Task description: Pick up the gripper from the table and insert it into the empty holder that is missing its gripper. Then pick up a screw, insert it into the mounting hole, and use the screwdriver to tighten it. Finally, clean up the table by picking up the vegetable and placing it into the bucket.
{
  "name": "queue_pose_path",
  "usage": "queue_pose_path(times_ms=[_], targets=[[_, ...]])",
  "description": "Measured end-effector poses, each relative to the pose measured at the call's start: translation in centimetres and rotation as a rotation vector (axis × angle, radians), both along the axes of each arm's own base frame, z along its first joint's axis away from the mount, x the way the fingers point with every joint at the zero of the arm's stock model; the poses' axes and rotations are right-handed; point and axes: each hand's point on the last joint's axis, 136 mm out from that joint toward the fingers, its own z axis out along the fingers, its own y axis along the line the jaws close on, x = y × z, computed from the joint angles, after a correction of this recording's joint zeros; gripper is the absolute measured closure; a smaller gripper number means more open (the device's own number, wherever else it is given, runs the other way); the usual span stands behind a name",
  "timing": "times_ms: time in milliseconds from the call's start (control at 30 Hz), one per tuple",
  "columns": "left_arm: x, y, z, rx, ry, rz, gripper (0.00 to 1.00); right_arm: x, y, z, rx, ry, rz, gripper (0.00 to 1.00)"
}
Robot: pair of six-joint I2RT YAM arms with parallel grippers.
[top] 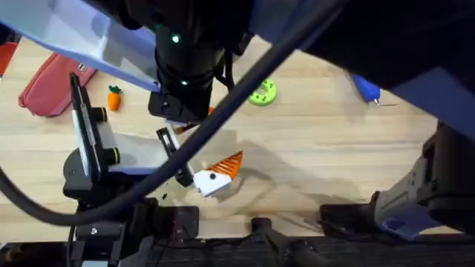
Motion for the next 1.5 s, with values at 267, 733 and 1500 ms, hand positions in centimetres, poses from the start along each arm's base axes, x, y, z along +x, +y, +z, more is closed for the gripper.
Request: queue_pose_path(times_ms=[267,733,1500], targets=[[0.0,0.0,0.0,0.0,0.0,0.0,0.001,0.1,0.2,-0.6,-0.013,0.007,0.0,0.995],[0.0,0.0,0.0,0.0,0.001,0.0,0.001,0.3,0.6,-2.4,-0.05,0.027,-0.004,0.995],[-0.1,0.0,0.0,-0.001,0.001,-0.003,0.001,1.8,0.6,-0.2,0.032,-0.02,-0.086,0.065]])
